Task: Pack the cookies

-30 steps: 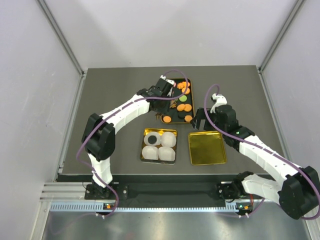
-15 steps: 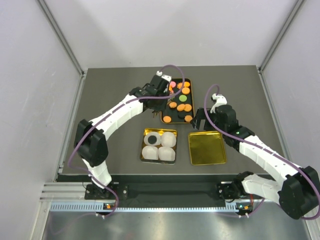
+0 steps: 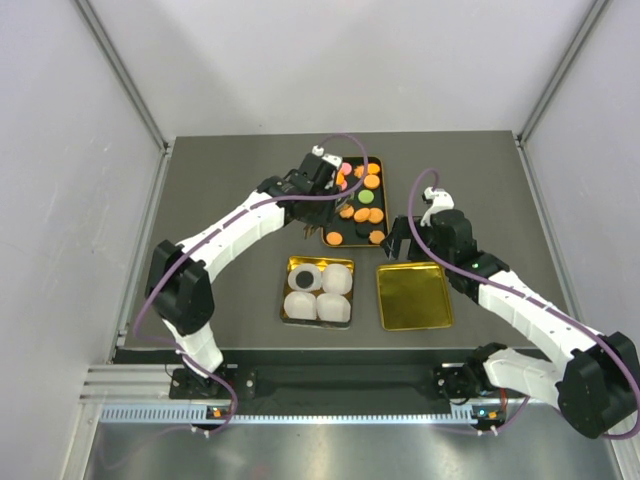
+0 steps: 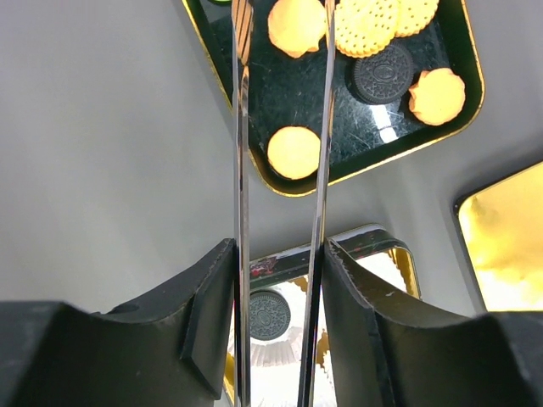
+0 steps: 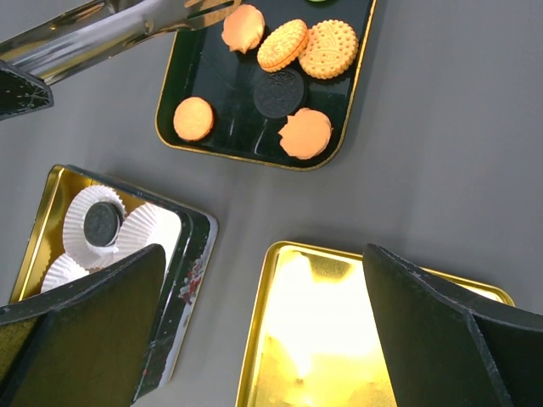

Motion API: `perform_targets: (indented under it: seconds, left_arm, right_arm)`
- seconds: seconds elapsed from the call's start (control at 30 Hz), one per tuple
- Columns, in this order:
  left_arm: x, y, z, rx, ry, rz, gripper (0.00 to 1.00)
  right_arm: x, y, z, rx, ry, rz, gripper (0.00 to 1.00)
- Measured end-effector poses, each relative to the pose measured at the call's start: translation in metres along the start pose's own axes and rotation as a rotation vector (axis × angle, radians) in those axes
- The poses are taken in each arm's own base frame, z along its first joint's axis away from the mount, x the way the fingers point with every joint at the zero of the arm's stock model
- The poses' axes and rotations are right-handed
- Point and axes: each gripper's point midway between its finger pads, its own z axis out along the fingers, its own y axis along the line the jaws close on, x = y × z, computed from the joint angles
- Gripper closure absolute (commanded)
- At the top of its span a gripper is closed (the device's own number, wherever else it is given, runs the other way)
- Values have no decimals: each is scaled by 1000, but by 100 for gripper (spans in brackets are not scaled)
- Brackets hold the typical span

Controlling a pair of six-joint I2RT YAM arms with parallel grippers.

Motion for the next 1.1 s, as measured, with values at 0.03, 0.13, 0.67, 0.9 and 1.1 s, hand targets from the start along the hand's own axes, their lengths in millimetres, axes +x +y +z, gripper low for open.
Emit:
perform_targets:
  seconds: [0.03,0.13,0.67,0.9,1.1]
  left_arm:
    - [1,0,1,2,4,1,51]
    - [4,-2,5,9,18,6,48]
    - [24,-2,31,-10,91,38,49]
    - [27,-1,37,-25,101,50,54]
    - [25,0,36,-36,95,63,59]
  right_arm:
    - [0,0,0,0,1,0,0]
    - [0,0,0,0,1,0,0]
    - [0,0,0,0,1,0,0]
    - [0,0,0,1,1,-1,0]
    - [0,0,0,1,1,-5,0]
